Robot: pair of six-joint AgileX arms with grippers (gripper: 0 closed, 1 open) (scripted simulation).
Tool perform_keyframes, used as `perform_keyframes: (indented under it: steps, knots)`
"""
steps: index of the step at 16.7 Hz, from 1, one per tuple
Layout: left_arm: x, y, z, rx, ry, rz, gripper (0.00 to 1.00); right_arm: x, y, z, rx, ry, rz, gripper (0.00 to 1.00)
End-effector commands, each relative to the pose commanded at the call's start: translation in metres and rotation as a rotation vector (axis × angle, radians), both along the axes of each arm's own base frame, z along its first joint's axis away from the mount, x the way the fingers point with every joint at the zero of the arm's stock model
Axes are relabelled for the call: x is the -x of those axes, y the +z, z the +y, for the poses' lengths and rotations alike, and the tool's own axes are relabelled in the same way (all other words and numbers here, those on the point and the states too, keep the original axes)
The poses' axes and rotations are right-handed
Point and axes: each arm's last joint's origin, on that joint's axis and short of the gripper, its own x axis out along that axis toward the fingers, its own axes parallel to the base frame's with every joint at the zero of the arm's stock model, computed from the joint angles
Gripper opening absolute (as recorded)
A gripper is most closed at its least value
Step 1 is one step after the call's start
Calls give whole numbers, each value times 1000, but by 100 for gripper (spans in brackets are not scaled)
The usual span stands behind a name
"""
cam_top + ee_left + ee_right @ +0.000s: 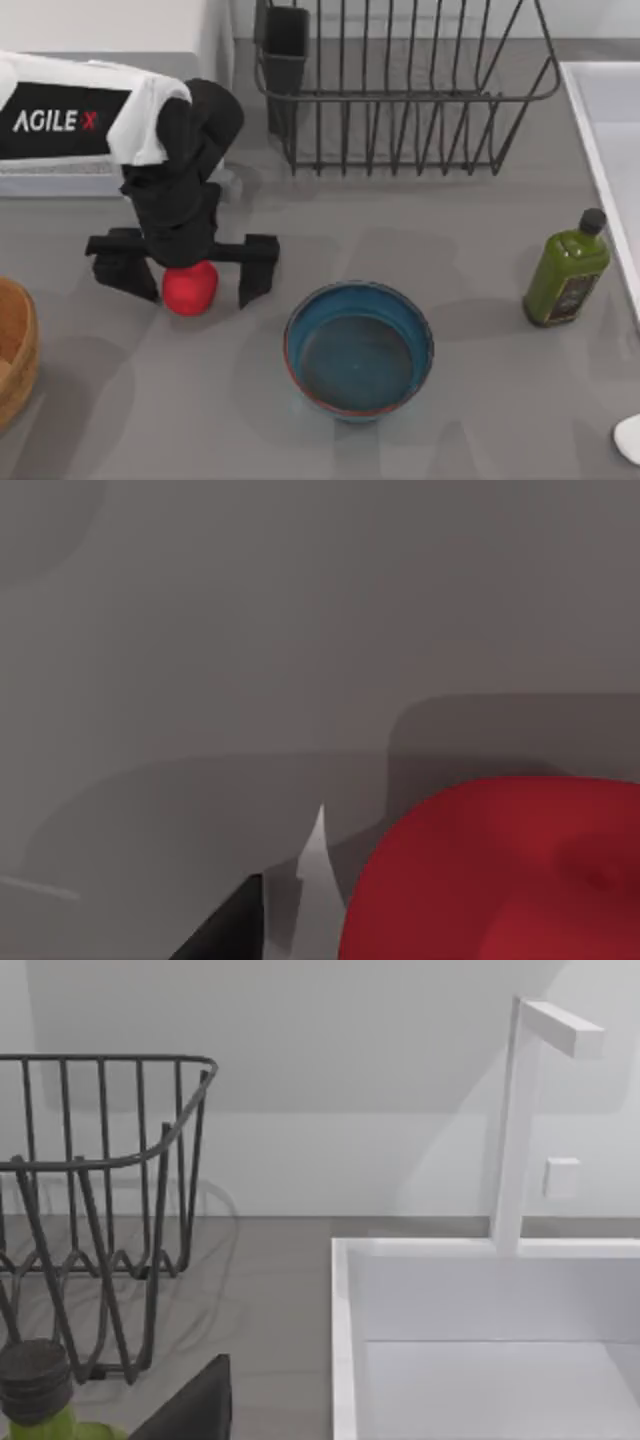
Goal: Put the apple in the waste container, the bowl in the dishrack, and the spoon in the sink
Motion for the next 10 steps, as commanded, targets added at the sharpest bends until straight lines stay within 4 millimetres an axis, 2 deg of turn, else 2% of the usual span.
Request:
perform_keyframes:
  steps: [3,10]
  knots:
    - [0,0,0,0,0,0,100,0,0,0,0,0,0,100]
    - [0,0,0,0,0,0,47,0,0,0,0,0,0,100]
